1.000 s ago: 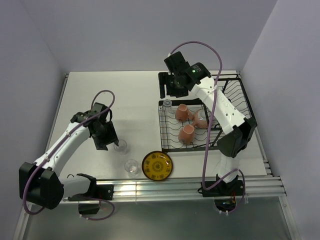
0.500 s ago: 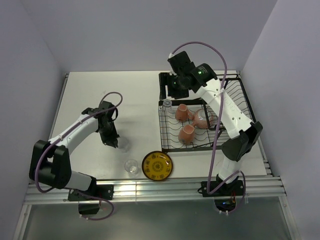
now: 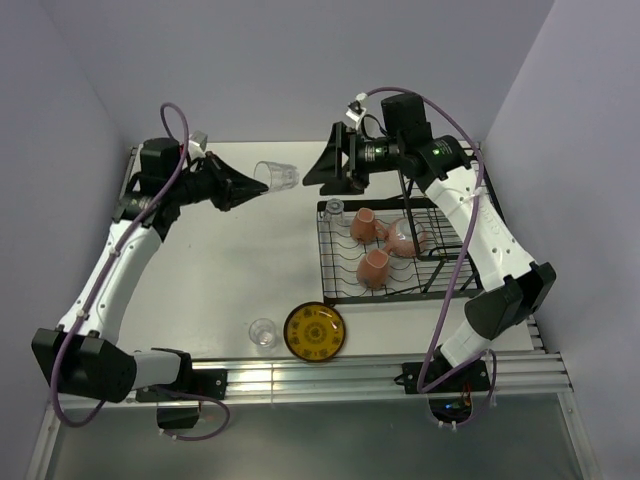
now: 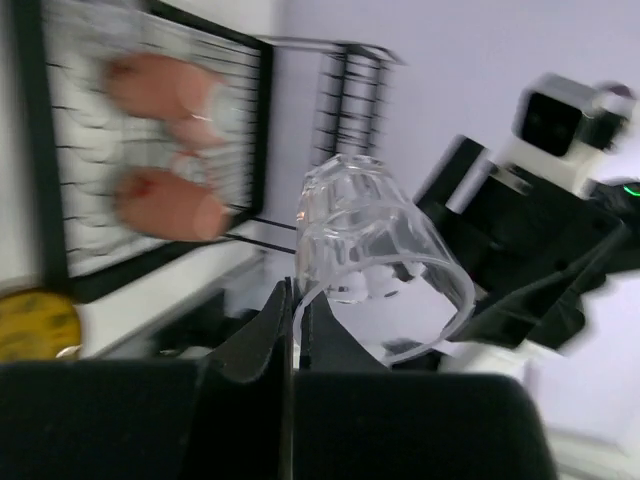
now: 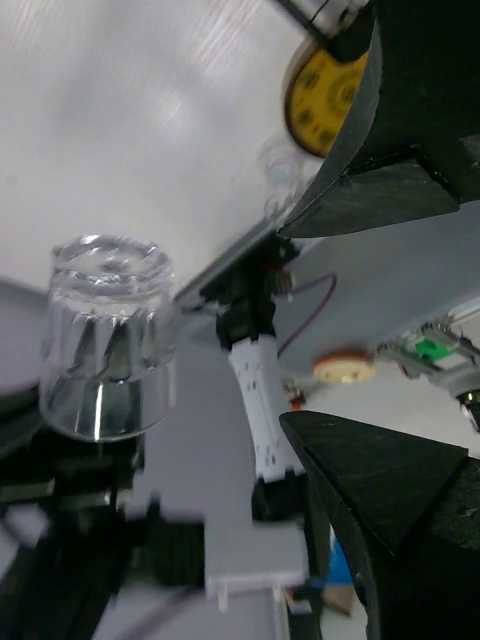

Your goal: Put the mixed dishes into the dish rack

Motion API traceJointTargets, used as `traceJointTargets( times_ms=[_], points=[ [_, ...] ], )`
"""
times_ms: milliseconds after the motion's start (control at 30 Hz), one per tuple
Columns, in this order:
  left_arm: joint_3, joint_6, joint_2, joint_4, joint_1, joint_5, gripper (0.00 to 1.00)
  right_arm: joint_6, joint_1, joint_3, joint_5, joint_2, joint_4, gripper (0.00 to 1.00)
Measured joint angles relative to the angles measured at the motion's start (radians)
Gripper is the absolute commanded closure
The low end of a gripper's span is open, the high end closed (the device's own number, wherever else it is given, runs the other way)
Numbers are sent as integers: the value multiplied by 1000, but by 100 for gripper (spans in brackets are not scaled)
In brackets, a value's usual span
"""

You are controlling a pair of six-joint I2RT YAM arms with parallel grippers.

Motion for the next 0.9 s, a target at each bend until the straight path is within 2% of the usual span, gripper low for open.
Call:
traceJointTargets(
  times_ms=[100,200,300,433,600,767,900],
  points=[
    [-164,-251,-52,299,-8,126,100,76,-6,0,-109,-2,119,23],
    [-266,-449,-55,537,-10,188,100,130,-5,0,-179,-2,196,23],
    [-317,-607,-56,713,-10,222,100,162,-3,0,-216,-2,237,23],
    [-340,-734,-70,877,-10,243,100,193,-3,-1,-240,0,275,23],
    [-350,-807,-101,982,-12,261,100,296,-3,-91,-271,-10,446,23],
    [-375,-839,-114,1011,-16,249,100,463,-3,-215,-311,-17,661,24],
    [-409,-847,-118,1020,-35,251,100,548,-3,-219,-316,-17,777,24]
  ],
)
